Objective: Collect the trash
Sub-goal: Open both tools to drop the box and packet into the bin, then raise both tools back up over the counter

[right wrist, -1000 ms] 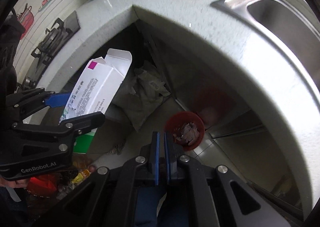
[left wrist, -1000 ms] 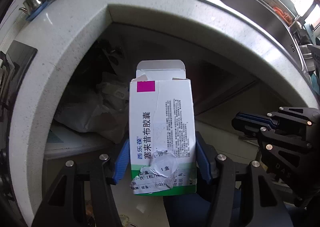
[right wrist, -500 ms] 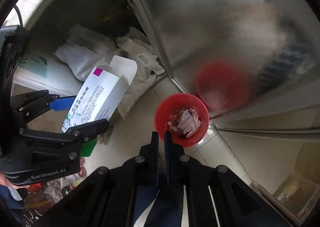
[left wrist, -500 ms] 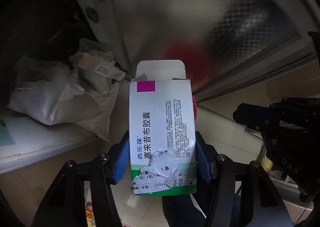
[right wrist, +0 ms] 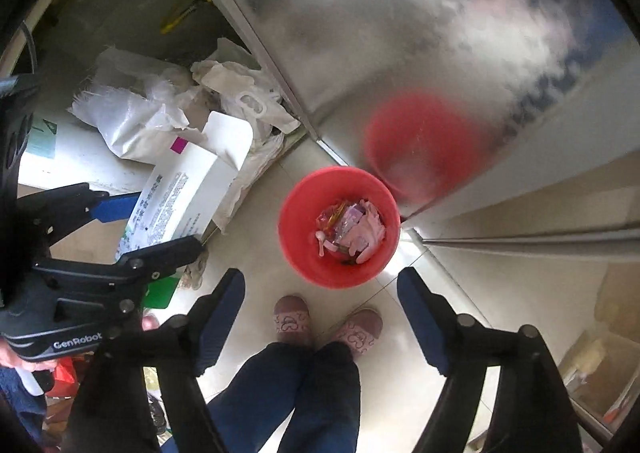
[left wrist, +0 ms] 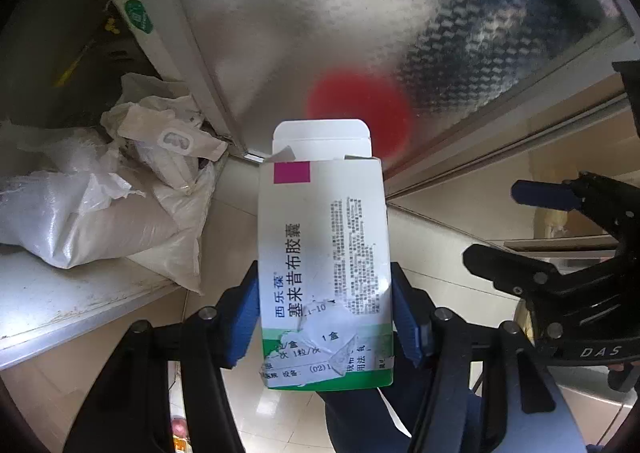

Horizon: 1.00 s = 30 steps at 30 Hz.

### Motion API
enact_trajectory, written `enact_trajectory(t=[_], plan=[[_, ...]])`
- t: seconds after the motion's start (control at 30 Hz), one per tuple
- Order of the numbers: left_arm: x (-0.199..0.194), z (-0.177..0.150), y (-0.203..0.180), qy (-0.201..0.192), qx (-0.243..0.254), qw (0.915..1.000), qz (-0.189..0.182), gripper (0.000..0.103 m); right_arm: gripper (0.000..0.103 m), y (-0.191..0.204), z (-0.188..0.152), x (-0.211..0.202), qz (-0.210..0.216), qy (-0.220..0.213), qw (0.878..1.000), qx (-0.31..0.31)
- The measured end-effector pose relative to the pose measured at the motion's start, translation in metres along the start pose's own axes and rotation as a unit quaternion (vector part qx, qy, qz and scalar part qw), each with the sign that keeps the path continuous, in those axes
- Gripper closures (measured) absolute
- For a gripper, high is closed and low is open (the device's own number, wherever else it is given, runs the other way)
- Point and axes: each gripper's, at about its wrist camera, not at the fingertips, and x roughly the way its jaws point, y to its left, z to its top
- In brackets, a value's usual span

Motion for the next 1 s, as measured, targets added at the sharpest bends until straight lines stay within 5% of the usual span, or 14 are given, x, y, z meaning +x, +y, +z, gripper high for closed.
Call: enact_trajectory(t=[0.37, 0.57, 1.0], plan=[[0.024, 0.011, -0.014, 0.005, 0.016, 0.9999, -0.004, 0.045, 0.017, -0.018, -0.011, 0.007, -0.015, 0.010, 1.000, 0.011], [0.023, 0.016, -0.017, -0.001, 0.000, 0.9999, -0.012, 0.023, 0.017, -0.025, -0.015, 0.013, 0.000, 0.017, 1.000, 0.015], [-0.009, 0.002, -0.024, -0.007, 0.002, 0.9996, 0.026, 0.019, 0.017, -0.020, -0.019, 0.005, 0.002, 0.017, 1.000, 0.010]])
